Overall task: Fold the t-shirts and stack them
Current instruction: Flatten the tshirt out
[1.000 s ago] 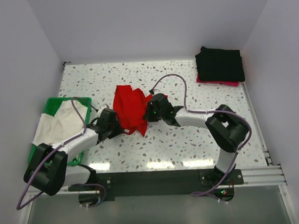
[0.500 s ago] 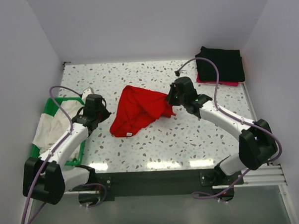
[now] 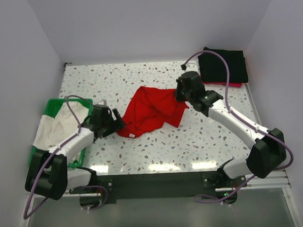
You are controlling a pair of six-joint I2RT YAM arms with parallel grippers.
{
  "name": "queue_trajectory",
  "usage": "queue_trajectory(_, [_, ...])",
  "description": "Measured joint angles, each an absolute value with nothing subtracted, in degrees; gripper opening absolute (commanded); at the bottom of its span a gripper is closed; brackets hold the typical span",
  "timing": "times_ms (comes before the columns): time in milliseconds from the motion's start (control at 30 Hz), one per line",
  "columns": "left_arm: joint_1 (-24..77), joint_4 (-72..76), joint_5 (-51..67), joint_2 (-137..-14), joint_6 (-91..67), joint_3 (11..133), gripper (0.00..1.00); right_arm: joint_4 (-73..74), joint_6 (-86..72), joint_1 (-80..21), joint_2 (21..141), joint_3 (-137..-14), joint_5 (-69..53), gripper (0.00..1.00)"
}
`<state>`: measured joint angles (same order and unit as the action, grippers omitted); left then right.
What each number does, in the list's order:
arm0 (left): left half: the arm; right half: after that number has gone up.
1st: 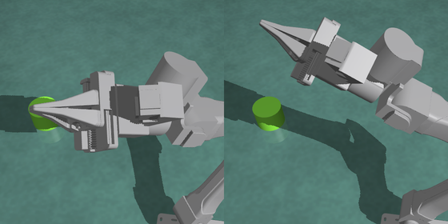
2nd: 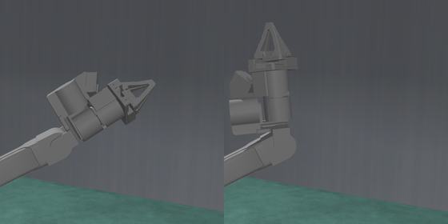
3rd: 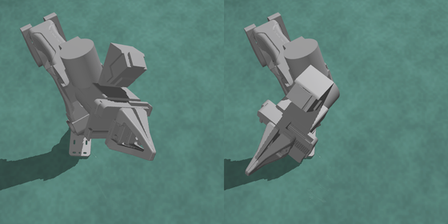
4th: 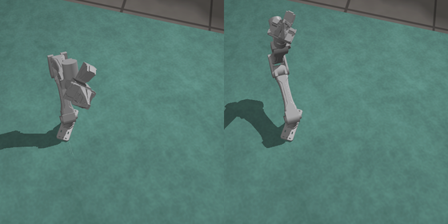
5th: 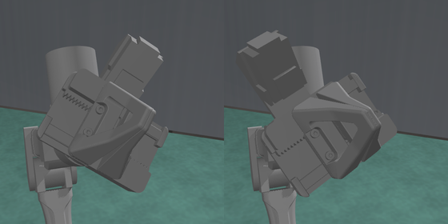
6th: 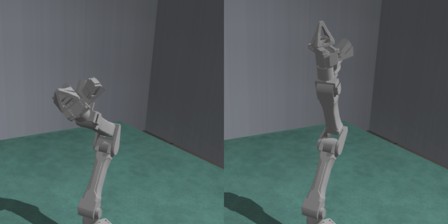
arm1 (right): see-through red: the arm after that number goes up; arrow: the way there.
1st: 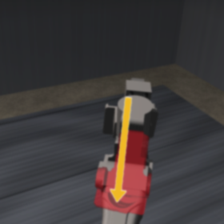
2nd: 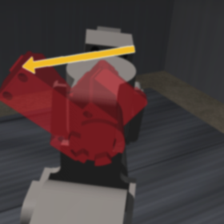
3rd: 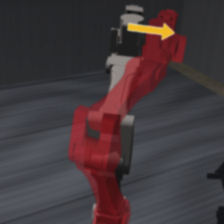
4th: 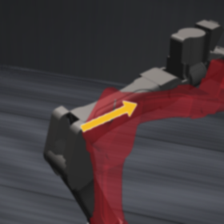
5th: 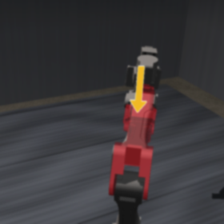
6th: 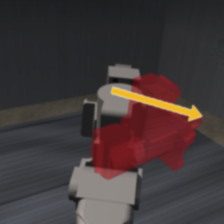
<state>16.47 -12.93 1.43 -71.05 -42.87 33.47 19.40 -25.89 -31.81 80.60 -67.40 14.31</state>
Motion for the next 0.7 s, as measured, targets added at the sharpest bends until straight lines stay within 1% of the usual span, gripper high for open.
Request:
queue_trajectory(133, [16.69,-11.00,2.50,-75.79,-43.24,32.91,0.82,20.43,-25.17,-31.81,80.62,-69.93,14.48,0.00])
queue_trajectory(233, [16.71,-7.90,2.79,-77.21,-44.38,32.99,0.71,20.67,-24.64,-31.79,80.62,-71.64,14.52,0.00])
queue_trajectory(267, [16.71,-6.72,2.83,-77.84,-44.75,33.01,0.62,20.78,-24.51,-31.79,80.62,-72.03,14.52,0.00])
queue_trajectory(333, [16.69,-5.08,2.68,-79.26,-45.56,33.15,0.54,21.19,-24.27,-31.73,80.62,-72.66,14.57,0.00])
queue_trajectory(367, [16.69,-4.43,2.68,-80.25,-46.00,33.58,0.42,21.50,-24.16,-31.64,80.62,-72.95,14.59,0.00])
queue_trajectory(433, [16.71,-3.55,2.55,-82.24,-46.48,34.70,0.25,22.22,-23.90,-31.40,80.62,-73.43,14.70,0.00])
queue_trajectory(467, [16.71,-3.53,2.55,-83.48,-46.61,35.59,0.09,22.59,-23.77,-31.24,80.62,-73.67,14.90,0.00])
queue_trajectory(500, [16.71,-3.53,2.48,-84.95,-46.92,36.88,0.01,22.96,-23.59,-31.03,80.62,-73.93,15.11,0.00])
queue_trajectory(600, [16.78,-6.00,1.32,-87.24,-46.17,42.19,0.00,24.05,-22.85,-30.02,80.62,-75.07,15.84,0.00])
queue_trajectory(700, [16.80,-9.67,-1.83,-86.00,-45.15,48.93,0.00,25.32,-22.24,-28.53,80.49,-76.31,16.47,0.00])
